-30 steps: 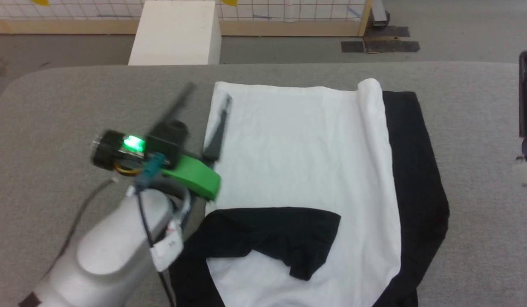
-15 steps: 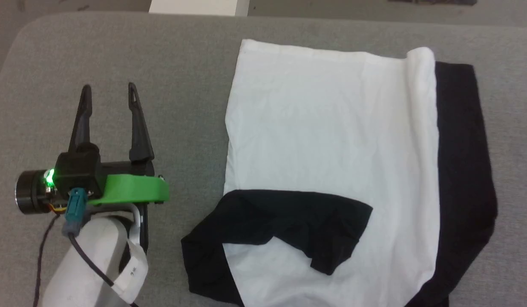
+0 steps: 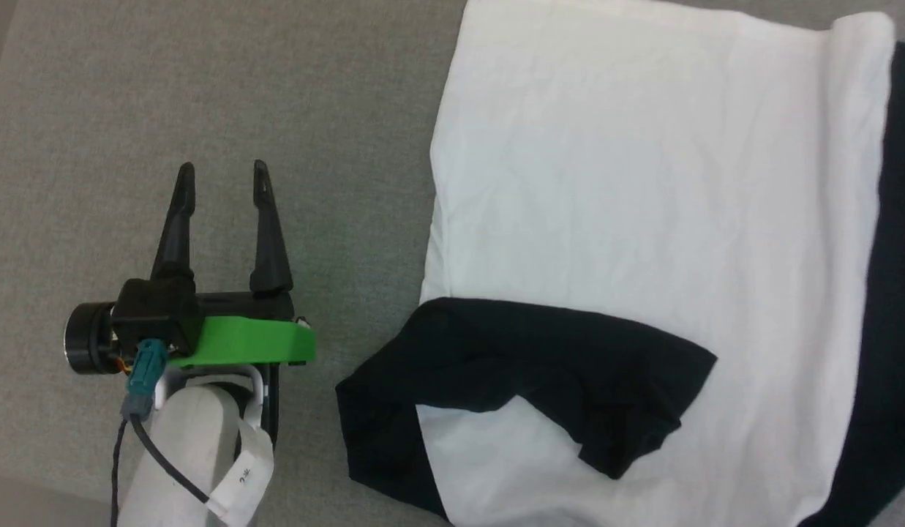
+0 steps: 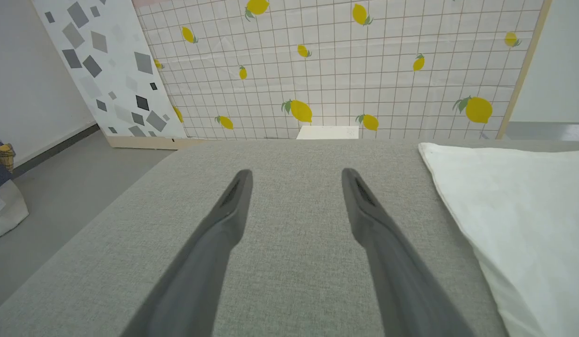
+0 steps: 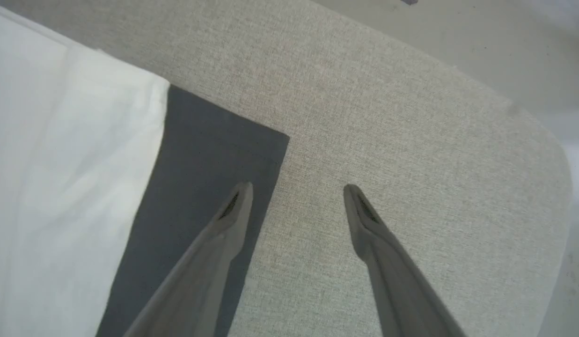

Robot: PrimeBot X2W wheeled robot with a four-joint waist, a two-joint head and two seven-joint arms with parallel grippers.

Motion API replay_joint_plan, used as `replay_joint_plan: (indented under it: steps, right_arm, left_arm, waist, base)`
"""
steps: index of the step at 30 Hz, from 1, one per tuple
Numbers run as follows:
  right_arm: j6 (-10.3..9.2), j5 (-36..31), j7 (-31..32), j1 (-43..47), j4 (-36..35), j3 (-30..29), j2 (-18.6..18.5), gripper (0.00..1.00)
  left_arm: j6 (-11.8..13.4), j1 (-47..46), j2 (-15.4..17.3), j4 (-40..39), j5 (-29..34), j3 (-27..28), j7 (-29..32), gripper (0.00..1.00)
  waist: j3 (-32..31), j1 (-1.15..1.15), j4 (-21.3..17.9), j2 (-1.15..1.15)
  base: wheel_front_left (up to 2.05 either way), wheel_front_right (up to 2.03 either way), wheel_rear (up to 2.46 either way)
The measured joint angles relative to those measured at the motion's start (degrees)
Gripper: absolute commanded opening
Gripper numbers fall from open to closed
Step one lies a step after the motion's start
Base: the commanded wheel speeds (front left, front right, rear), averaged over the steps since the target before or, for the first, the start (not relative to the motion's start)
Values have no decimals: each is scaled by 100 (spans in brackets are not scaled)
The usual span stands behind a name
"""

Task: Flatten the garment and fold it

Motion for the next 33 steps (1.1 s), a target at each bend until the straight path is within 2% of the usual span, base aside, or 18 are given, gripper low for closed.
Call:
replay_joint_plan:
  steps: [7, 8, 9, 10, 14, 20, 26, 33]
  right_arm:
    - [-3, 188, -255, 339, 177, 2, 1, 100]
    - [-3, 252, -282, 355, 160, -1, -19, 79]
    - [-3, 341, -346, 370, 158, -21, -37, 65]
    - [-3, 408, -411, 407, 156, -16, -54, 0]
    - [-2, 517, -845, 507, 221, -27, 3, 0]
    - [-2, 542, -1704, 761, 264, 123, 89, 0]
    - [-2, 665, -2462, 1266, -216, 465, -167, 0]
    - [-1, 644, -3020, 1921, -935, 364, -379, 0]
  left_arm:
    - [-346, -42, -248, 149, 318, 307, 0, 100]
    - [-379, -43, -254, 177, 334, 345, 0, 100]
    - [-412, -43, -265, 201, 355, 399, 0, 100]
    - [-447, -45, -286, 212, 390, 441, 0, 100]
    - [-572, -43, -337, 305, 554, 606, 0, 100]
    - [-634, 87, -341, 391, 675, 801, 0, 100]
    - [-638, 482, -323, 494, 799, 953, 0, 100]
    - [-710, 803, -207, 635, 844, 1167, 0, 100]
  waist:
    - [358, 0, 240, 0]
    - [374, 0, 253, 0]
    - [377, 0, 253, 0]
    - [368, 0, 249, 0]
    - [272, 0, 190, 0]
    - [-102, 0, 32, 0]
    - [-669, 0, -193, 0]
    - [-1354, 0, -473, 0]
  base:
    - [0, 0, 0]
    - [0, 0, 0]
    - [0, 0, 0]
    - [0, 0, 0]
    - [0, 0, 0]
    - [0, 0, 0]
    - [0, 0, 0]
    - [0, 0, 0]
